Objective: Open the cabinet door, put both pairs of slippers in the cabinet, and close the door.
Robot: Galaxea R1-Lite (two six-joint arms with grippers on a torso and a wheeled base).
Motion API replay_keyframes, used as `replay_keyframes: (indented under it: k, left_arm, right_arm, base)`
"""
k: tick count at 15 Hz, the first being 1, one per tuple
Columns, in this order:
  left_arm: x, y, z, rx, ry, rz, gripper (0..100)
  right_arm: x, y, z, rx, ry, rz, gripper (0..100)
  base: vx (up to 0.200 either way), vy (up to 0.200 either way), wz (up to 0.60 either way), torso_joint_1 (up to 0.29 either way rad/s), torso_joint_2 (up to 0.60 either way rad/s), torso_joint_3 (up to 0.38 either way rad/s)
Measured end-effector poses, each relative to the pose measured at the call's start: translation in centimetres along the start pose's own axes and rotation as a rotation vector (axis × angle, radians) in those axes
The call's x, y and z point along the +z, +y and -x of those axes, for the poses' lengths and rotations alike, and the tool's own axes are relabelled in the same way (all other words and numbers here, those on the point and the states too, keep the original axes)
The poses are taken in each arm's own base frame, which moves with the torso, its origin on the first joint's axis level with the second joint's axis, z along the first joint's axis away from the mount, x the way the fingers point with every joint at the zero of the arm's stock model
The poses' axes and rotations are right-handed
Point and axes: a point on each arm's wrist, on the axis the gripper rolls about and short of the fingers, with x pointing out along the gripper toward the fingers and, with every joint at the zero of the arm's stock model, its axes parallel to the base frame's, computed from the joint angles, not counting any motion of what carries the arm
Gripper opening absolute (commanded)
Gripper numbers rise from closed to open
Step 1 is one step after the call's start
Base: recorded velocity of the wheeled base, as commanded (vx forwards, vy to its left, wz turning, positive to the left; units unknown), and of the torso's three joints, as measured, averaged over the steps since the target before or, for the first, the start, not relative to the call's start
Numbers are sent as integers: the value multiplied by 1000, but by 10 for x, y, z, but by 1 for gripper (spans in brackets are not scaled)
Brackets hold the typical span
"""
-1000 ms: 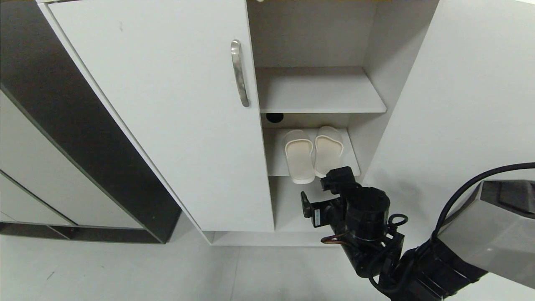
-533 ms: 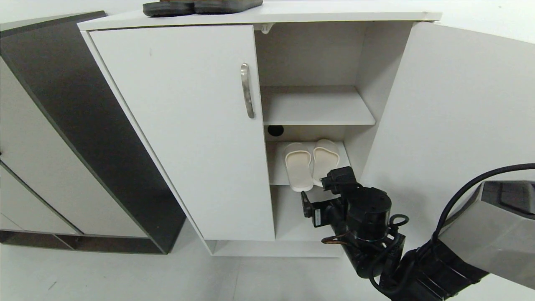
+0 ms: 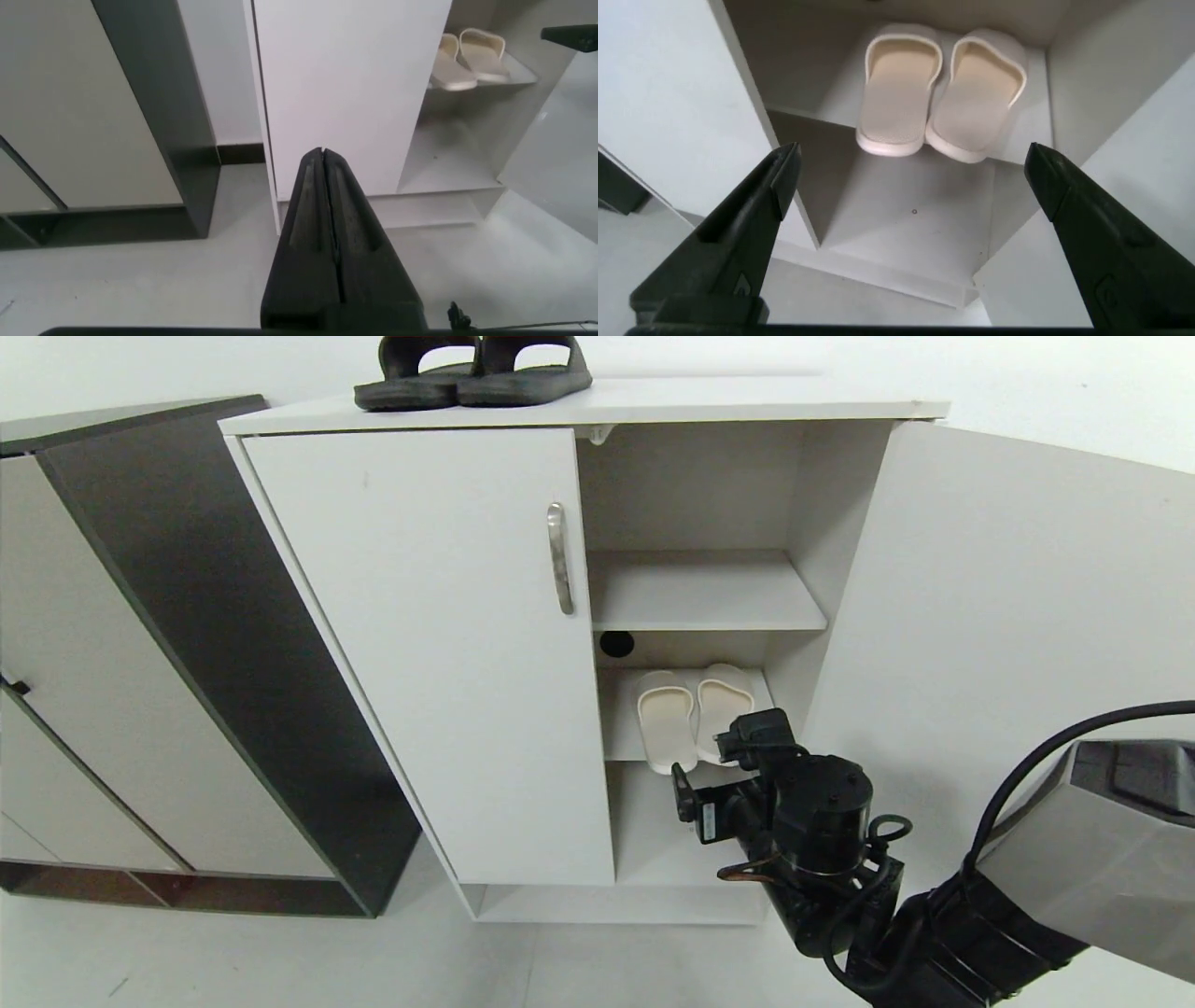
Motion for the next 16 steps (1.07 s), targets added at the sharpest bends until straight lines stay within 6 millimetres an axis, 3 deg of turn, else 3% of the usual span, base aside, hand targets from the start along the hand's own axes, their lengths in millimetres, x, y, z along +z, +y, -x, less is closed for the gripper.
replay_keyframes:
  k: [8, 14, 16]
  left_arm:
    - [0, 0, 0, -5, 0, -9, 0]
    - [0, 0, 0, -6, 0, -13, 0]
    - [0, 0, 0, -6, 0, -13, 0]
  right_arm:
    - [-8, -5, 3, 0, 58, 14, 100]
    - [1, -9, 25, 227, 184, -68, 100]
    - [4, -11, 30, 256, 188, -72, 100]
  base:
    - [0, 0, 0, 1, 2, 160]
    - [0, 0, 0, 0, 0, 0]
    - [0, 200, 0, 2, 0, 5]
